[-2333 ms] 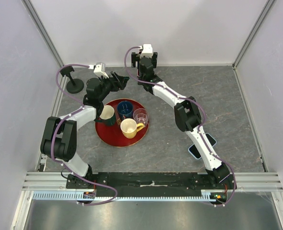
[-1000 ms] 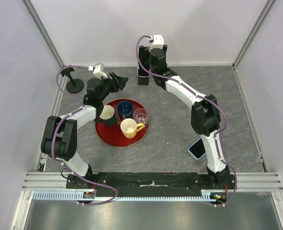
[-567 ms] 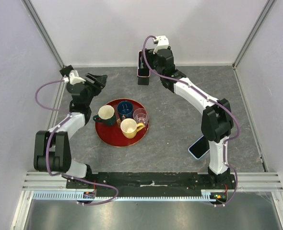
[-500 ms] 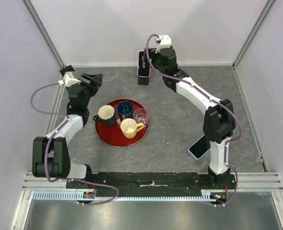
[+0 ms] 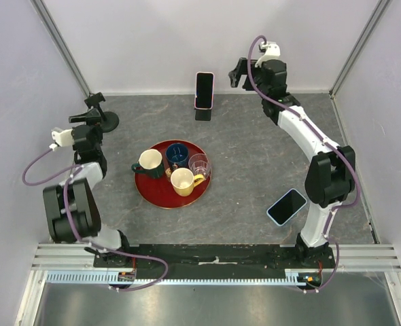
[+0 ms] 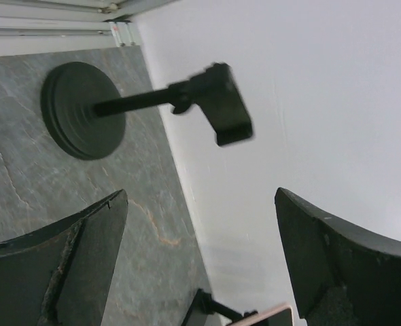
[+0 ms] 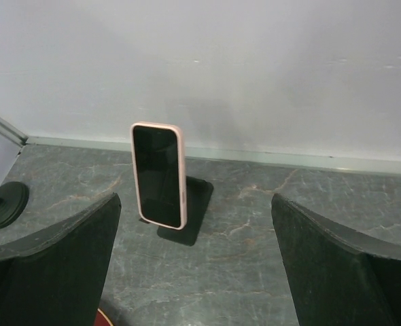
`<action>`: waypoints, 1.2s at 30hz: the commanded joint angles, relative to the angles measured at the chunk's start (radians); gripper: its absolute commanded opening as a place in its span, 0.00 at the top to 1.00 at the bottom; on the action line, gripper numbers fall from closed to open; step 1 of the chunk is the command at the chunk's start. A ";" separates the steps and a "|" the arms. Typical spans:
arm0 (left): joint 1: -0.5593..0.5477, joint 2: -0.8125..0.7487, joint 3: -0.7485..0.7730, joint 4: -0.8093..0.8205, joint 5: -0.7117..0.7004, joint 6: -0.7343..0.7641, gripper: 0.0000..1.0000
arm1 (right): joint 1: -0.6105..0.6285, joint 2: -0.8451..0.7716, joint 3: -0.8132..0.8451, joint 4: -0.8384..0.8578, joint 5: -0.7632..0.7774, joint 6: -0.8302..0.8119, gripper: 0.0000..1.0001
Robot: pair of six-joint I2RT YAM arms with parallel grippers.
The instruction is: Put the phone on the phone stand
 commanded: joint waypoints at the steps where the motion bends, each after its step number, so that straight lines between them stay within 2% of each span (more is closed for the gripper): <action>1: 0.058 0.159 0.097 0.197 0.048 -0.128 0.06 | -0.043 -0.035 -0.011 0.002 -0.082 0.050 0.02; 9: 0.073 0.291 0.284 0.213 0.008 -0.085 0.09 | -0.063 -0.034 -0.014 0.003 -0.098 0.060 0.02; 14: 0.076 0.366 0.376 0.134 0.019 -0.108 0.10 | -0.071 -0.026 -0.014 0.002 -0.107 0.071 0.02; 19: 0.075 0.389 0.393 0.101 -0.012 -0.122 0.15 | -0.083 -0.030 -0.022 0.003 -0.102 0.073 0.02; 28: 0.075 0.339 0.376 -0.029 -0.039 -0.090 0.16 | -0.105 -0.004 -0.016 0.019 -0.137 0.117 0.02; 36: 0.073 0.391 0.432 -0.084 -0.039 -0.134 0.15 | -0.112 -0.003 -0.020 0.020 -0.145 0.126 0.02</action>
